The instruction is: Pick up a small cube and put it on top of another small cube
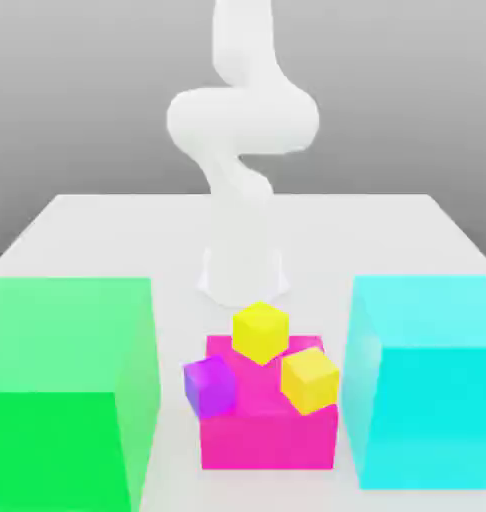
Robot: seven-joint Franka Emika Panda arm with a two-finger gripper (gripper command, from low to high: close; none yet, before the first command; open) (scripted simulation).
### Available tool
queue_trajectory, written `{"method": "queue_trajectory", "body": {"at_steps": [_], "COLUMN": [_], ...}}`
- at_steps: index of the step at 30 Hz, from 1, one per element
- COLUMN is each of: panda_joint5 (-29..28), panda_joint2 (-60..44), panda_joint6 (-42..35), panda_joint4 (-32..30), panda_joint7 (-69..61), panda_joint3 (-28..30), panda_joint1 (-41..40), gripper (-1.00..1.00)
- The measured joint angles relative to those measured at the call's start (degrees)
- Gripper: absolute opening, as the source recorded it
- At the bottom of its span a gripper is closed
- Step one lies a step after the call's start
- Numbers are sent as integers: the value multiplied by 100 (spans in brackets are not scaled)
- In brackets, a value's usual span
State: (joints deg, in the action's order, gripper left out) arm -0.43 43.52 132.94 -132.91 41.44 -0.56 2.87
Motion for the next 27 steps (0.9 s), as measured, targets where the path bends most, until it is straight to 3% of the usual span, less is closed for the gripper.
{"method": "queue_trajectory", "body": {"at_steps": [11, 27], "panda_joint5": [-141, 96], "panda_joint2": [-1250, -3044], "panda_joint6": [622, 1673], "panda_joint4": [-604, -1506], "panda_joint7": [-2436, -6597], "panda_joint3": [-206, -226], "panda_joint1": [1538, 3472], "gripper": [0, 0]}}
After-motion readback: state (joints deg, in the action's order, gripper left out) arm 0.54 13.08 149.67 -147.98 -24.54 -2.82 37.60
